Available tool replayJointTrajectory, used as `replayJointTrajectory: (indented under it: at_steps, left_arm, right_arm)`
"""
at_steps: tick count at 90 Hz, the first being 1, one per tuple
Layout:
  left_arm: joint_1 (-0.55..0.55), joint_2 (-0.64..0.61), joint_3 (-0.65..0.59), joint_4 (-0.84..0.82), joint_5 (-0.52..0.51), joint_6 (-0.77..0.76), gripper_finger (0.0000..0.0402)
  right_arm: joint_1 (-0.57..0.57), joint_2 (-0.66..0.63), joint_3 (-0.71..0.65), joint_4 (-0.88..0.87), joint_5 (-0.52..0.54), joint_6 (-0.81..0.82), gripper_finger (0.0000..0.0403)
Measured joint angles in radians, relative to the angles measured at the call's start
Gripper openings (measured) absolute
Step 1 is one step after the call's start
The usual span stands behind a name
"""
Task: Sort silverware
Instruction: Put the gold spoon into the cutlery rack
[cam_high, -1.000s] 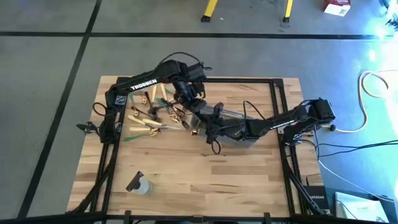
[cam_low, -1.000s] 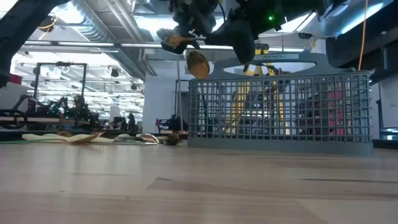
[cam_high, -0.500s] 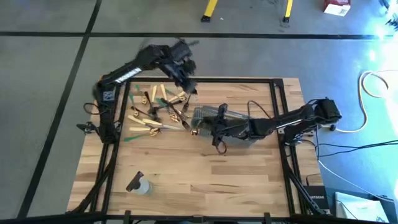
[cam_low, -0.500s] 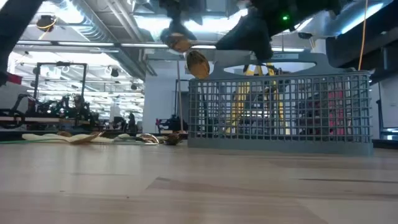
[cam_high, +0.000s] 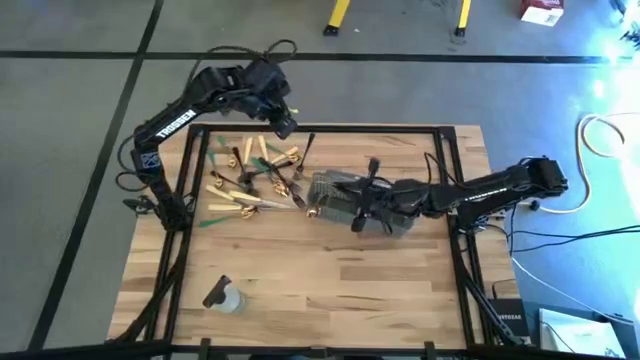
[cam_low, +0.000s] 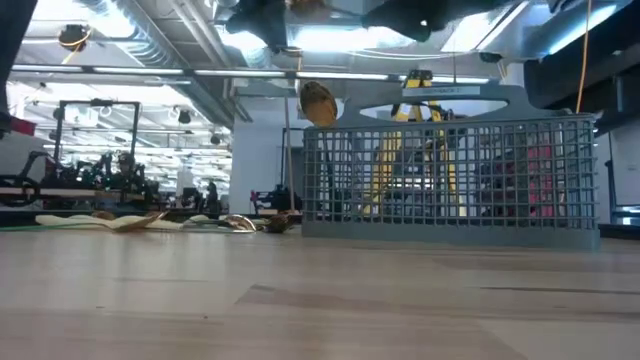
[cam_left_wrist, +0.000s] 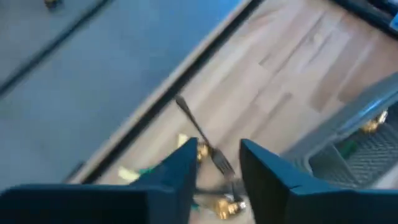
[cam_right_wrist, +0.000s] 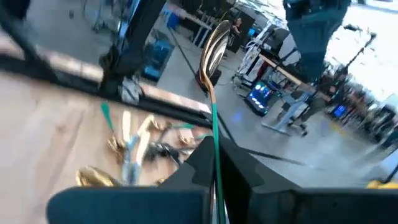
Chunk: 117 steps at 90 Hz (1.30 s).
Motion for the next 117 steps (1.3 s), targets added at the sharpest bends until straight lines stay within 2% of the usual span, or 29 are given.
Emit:
replayJointTrajectory:
  at_steps: [7,11,27,39,48,57,71,87,98,117]
  left_arm:
    - [-0.03,-0.003,0.0,0.057,-0.066,0.032,0.0024]
    - [-0.049,-0.003,0.0,0.082,-0.096,0.038,0.0011]
    - [-0.101,-0.004,0.0,0.087,-0.192,0.024,0.0001]
    - [-0.123,-0.025,-0.017,0.072,-0.224,-0.005,0.0]
    - [-0.133,-0.075,-0.108,0.11,-0.227,-0.05,0.0]
    - [-0.147,-0.131,-0.242,0.226,-0.216,-0.088,0.0]
    - [-0.187,-0.226,-0.48,0.533,-0.137,-0.159,0.0]
    - [-0.225,-0.238,-0.692,0.735,-0.139,-0.22,0.0]
    - [-0.237,-0.243,-0.753,0.859,-0.138,-0.234,0.0]
    - [-0.229,-0.251,-0.766,0.86,-0.143,-0.221,0.0]
  right_arm:
    - [-0.018,-0.001,0.0,0.037,-0.01,0.086,0.0]
    - [-0.032,-0.001,0.0,0.047,-0.01,0.134,0.0]
    - [-0.091,-0.001,-0.004,0.009,-0.005,0.245,0.0]
    - [-0.129,-0.012,-0.092,0.202,-0.07,0.271,0.0]
    - [-0.169,-0.031,-0.176,0.367,-0.142,0.338,0.0]
    - [-0.194,-0.03,-0.239,0.511,-0.205,0.402,0.0]
    - [-0.194,-0.027,-0.23,0.539,-0.25,0.435,0.0]
    - [-0.195,-0.002,-0.197,0.536,-0.266,0.461,0.0]
    - [-0.195,0.041,-0.173,0.505,-0.258,0.478,0.0]
    - [-0.196,0.134,-0.125,0.503,-0.246,0.491,0.0]
